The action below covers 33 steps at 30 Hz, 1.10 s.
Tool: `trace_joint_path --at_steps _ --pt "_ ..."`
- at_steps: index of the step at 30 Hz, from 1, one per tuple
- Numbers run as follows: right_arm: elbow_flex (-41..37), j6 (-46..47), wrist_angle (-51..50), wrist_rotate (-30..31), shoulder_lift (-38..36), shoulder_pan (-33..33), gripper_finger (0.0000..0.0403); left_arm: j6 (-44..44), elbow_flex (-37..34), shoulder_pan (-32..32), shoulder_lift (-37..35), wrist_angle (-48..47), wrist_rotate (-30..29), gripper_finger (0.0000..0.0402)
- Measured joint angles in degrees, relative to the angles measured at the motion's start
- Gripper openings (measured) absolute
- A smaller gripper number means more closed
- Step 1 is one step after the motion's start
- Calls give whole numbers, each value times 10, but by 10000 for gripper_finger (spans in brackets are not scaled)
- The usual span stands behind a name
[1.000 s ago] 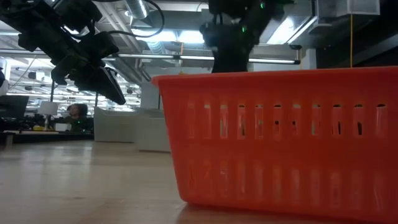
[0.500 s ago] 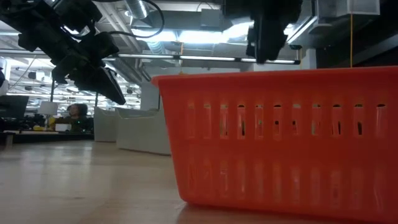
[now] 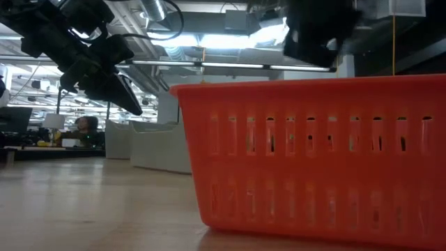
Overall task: Stack baskets by color
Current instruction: Stack the bottom orange bin on top of the top orange bins
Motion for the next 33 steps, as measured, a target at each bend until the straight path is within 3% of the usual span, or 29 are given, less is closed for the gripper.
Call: trace_joint_path --at_steps 5,14,22,28,33 --pt "-1 26 -35 26 24 8 101 5 0 0 0 4 -4 50" --pt "0 39 -37 3 61 17 101 24 0 0 0 6 -32 50" --pt "0 36 -128 104 71 12 101 24 0 0 0 7 -33 50" --pt "0 36 -232 151 71 -9 101 24 0 0 0 7 -33 50" --pt "-2 17 -258 186 71 -35 101 24 0 0 0 6 -32 50"
